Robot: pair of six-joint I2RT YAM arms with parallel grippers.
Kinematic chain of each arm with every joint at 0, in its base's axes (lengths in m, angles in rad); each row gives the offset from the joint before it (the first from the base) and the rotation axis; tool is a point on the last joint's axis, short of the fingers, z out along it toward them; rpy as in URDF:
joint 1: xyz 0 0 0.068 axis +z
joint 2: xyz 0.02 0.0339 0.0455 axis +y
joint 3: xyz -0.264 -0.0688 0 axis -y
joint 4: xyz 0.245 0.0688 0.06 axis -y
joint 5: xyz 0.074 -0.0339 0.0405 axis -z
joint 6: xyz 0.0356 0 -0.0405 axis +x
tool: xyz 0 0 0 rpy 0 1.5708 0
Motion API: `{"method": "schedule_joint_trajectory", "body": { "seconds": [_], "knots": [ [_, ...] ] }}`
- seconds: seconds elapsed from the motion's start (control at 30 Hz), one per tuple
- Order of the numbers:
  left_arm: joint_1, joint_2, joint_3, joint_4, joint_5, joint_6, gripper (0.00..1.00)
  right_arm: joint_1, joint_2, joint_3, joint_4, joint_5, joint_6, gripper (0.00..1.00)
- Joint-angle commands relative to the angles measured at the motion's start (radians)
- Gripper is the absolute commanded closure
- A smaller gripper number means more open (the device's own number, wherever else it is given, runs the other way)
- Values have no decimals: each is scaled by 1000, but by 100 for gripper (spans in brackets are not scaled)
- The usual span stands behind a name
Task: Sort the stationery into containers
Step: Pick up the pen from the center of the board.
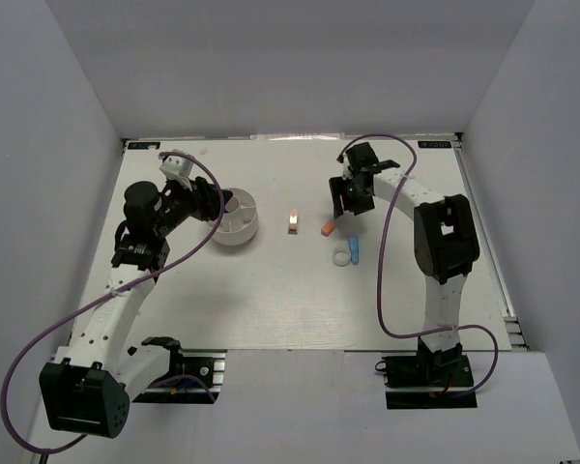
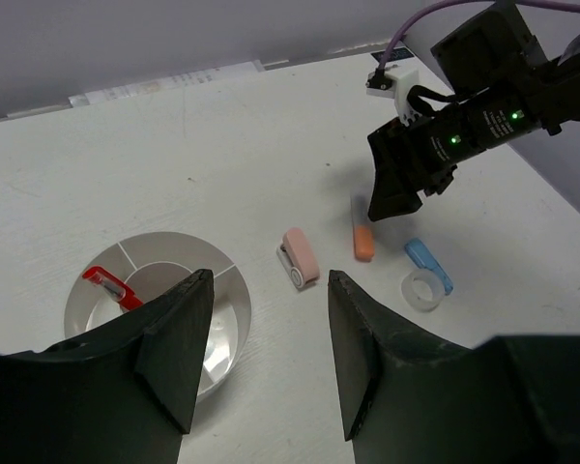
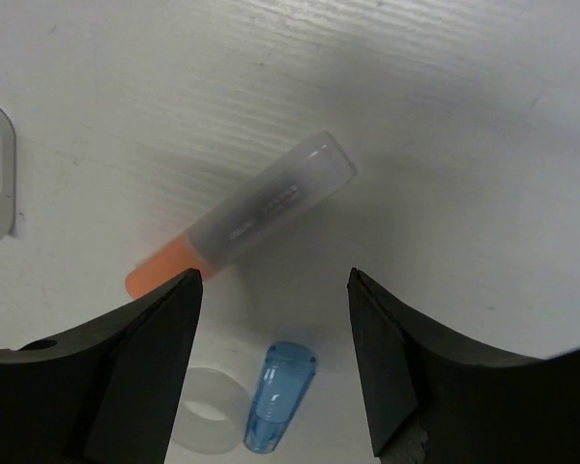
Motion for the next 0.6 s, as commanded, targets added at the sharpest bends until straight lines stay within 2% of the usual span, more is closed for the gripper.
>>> {"method": "schedule_joint_trajectory", "body": {
  "seconds": [0.0,0.17,0.4,0.57],
  "knots": [
    [-2,-13,-9,7,1,-26,39,31,-31,21,23,35,131,30],
    [-2,-21,-13,-7,-4,-26,39,52,19,70,27,80,161,27],
    [-2,-25,-13,-22,-14,-18,40,52,67,58,32,149,166,27],
    [-2,-22,-17,-22,-18,-17,40,49,105,79,32,146,167,34]
  ]
}}
